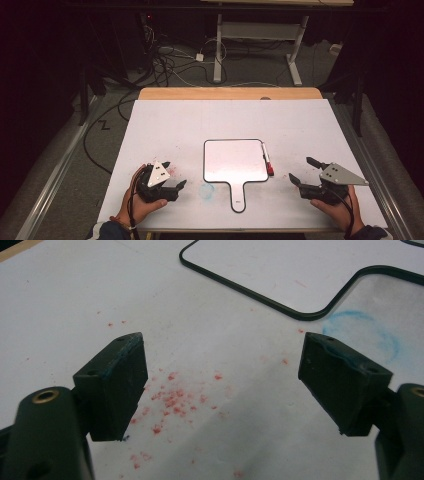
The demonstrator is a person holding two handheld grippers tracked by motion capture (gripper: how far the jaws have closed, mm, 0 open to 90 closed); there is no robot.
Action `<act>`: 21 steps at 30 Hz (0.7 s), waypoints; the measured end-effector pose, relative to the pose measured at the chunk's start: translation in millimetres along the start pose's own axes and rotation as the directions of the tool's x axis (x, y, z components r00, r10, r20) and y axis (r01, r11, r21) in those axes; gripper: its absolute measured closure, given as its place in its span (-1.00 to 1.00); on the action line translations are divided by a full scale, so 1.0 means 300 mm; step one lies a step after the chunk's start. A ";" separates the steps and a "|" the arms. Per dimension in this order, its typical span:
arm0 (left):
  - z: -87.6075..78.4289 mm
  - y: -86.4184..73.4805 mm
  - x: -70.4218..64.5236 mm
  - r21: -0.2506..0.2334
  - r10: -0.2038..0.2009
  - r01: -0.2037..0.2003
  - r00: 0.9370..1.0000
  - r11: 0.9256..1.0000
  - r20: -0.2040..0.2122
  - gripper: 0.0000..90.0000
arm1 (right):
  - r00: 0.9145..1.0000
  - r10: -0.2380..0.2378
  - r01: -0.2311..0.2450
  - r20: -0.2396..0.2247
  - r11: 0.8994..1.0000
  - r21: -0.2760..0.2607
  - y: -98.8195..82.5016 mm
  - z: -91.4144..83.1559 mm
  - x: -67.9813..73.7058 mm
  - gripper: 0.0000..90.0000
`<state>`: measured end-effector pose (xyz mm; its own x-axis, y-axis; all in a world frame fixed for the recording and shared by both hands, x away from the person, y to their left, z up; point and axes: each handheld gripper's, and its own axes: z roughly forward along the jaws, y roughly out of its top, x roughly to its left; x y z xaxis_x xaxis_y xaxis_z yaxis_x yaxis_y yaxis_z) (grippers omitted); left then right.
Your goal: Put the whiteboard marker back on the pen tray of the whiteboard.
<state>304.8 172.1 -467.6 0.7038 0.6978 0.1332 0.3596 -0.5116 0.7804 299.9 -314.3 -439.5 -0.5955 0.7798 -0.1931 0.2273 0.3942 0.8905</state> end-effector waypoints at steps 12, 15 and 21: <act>-0.003 -0.005 0.002 0.014 -0.002 0.002 1.000 1.000 -0.005 -0.59 | 0.999 -0.033 0.032 0.018 0.999 0.018 -0.015 -0.008 0.014 -0.50; -0.005 -0.004 -0.001 0.013 0.005 -0.005 1.000 1.000 -0.007 -0.59 | 0.999 -0.042 0.042 0.026 0.999 0.018 -0.014 -0.008 0.013 -0.50; -0.006 -0.003 -0.003 0.011 0.004 -0.003 1.000 1.000 -0.012 -0.60 | 0.999 -0.040 0.039 0.031 0.999 0.015 -0.014 -0.010 0.012 -0.49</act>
<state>302.7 172.8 -467.4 0.6976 0.7020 0.1433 0.3640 -0.5196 0.7730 294.5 -314.6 -442.8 -0.5801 0.7781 -0.2411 0.2151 0.4317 0.8760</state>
